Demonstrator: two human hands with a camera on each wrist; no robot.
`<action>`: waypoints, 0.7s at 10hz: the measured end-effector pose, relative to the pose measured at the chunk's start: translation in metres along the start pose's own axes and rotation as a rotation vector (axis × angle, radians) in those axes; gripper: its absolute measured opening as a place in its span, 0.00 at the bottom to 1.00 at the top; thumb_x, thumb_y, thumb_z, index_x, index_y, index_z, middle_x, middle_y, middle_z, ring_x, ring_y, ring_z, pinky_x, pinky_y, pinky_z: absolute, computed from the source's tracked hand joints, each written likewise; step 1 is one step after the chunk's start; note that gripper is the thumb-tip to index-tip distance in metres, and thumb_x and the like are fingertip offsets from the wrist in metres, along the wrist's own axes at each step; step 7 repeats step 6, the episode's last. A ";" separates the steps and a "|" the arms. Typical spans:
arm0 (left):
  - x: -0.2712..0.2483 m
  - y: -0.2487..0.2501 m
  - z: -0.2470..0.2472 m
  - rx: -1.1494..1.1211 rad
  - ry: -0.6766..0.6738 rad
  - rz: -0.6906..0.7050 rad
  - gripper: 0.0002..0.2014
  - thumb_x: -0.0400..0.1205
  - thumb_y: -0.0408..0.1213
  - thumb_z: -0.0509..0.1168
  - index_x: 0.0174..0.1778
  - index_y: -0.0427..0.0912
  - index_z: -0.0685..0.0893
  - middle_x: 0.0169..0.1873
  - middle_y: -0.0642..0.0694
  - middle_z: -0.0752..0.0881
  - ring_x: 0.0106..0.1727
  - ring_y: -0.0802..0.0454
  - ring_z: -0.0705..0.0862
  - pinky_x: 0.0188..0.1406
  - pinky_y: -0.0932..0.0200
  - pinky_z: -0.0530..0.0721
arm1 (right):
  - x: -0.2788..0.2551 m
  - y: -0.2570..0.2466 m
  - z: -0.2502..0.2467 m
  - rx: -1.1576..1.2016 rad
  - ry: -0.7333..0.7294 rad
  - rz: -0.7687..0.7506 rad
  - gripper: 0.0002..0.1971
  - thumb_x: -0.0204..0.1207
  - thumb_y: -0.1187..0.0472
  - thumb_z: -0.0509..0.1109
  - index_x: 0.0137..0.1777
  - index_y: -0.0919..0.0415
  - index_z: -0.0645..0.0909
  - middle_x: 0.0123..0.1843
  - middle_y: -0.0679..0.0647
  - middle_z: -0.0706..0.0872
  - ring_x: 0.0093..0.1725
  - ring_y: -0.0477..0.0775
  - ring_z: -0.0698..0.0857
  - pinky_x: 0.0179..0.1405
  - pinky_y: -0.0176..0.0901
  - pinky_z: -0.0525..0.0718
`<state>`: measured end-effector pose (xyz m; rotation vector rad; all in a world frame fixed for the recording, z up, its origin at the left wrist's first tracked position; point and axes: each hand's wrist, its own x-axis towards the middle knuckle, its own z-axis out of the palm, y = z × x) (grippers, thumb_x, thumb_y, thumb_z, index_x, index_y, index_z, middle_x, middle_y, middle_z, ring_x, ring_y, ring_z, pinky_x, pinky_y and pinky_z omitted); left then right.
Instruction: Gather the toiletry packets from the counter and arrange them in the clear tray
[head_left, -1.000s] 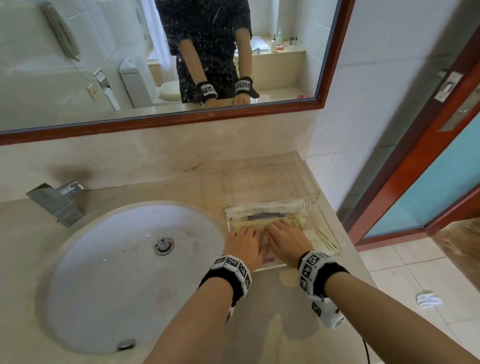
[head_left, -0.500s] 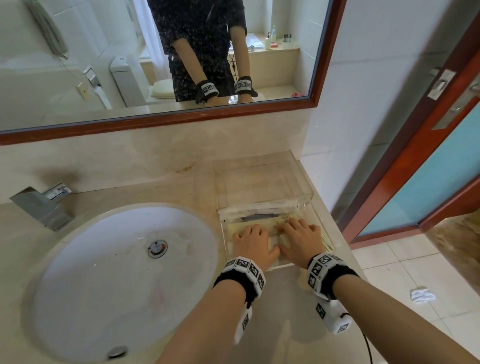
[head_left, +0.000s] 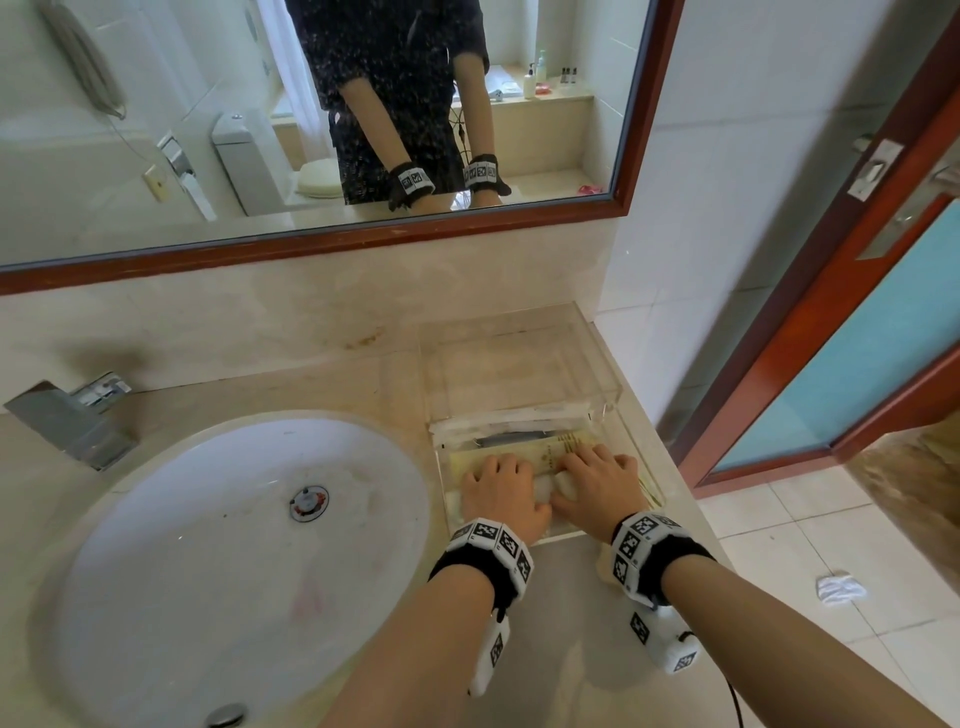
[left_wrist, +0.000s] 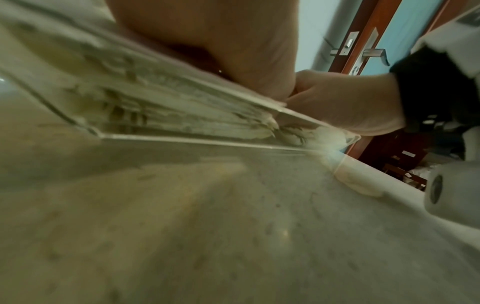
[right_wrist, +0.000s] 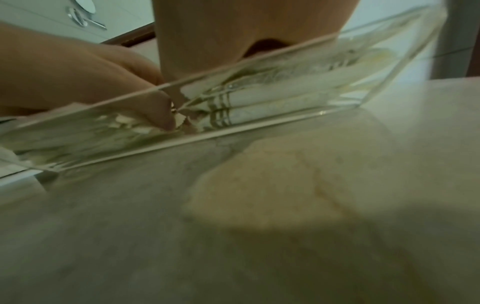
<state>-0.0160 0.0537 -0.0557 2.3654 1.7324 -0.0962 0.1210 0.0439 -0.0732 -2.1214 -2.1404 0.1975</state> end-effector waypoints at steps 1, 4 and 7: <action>0.000 0.003 0.001 -0.019 0.014 0.004 0.17 0.84 0.47 0.54 0.66 0.47 0.75 0.67 0.47 0.78 0.69 0.45 0.72 0.65 0.45 0.72 | 0.001 -0.001 -0.004 -0.029 -0.077 0.014 0.16 0.73 0.43 0.60 0.52 0.51 0.80 0.55 0.46 0.83 0.59 0.53 0.79 0.59 0.54 0.70; -0.005 -0.003 -0.006 -0.081 0.043 0.014 0.17 0.86 0.49 0.52 0.65 0.47 0.77 0.64 0.48 0.81 0.67 0.47 0.77 0.62 0.47 0.74 | 0.000 -0.007 -0.021 -0.096 -0.159 0.045 0.26 0.74 0.35 0.48 0.54 0.49 0.81 0.58 0.43 0.84 0.63 0.50 0.77 0.64 0.55 0.70; -0.006 -0.016 -0.022 -0.099 0.154 0.082 0.21 0.87 0.51 0.46 0.63 0.44 0.79 0.63 0.47 0.83 0.66 0.46 0.78 0.62 0.49 0.74 | 0.006 -0.017 -0.039 -0.061 -0.060 0.039 0.39 0.68 0.30 0.34 0.52 0.49 0.84 0.56 0.43 0.86 0.63 0.49 0.78 0.68 0.56 0.69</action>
